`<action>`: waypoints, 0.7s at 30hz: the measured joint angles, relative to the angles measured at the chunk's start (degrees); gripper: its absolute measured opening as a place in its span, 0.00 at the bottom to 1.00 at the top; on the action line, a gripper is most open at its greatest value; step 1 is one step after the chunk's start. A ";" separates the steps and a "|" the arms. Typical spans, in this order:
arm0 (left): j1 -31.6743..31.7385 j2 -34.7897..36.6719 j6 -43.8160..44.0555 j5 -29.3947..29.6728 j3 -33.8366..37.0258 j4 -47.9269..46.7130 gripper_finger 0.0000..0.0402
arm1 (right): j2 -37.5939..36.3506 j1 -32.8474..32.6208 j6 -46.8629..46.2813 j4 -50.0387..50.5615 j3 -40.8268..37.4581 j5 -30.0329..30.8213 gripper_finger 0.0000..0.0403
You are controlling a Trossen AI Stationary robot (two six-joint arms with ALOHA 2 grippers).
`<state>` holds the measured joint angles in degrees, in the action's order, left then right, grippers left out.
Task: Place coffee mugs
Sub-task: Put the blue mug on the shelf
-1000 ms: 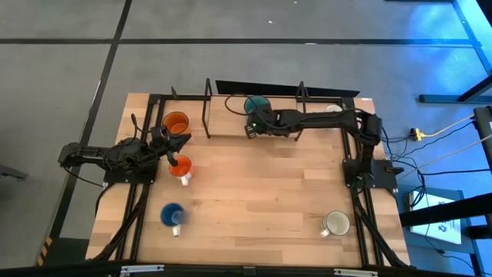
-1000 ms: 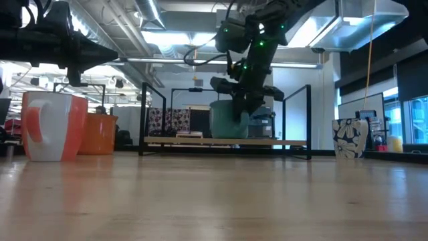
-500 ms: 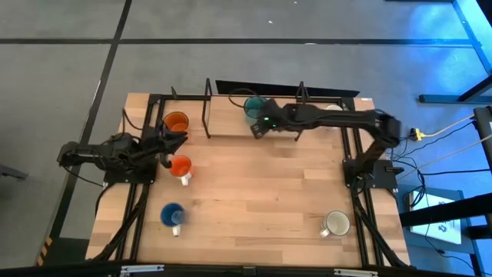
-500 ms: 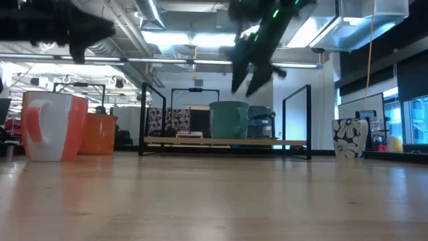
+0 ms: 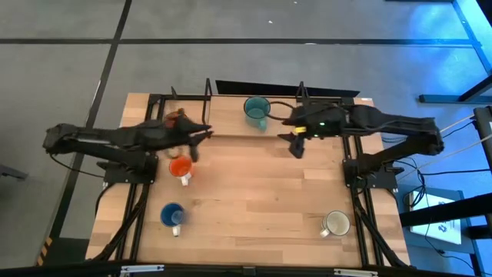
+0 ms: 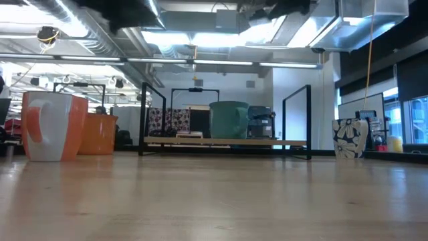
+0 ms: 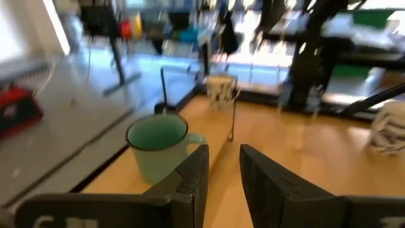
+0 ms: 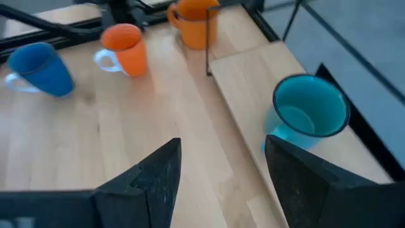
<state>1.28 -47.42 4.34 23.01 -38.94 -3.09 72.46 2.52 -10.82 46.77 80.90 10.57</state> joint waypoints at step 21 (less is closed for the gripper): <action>21.42 -47.60 8.59 -21.06 -38.10 -27.34 0.21 | -13.17 0.22 14.18 10.16 -2.13 3.95 0.53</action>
<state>22.70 -95.02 12.93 1.95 -77.04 -30.44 59.29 2.74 3.36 56.92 78.78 14.52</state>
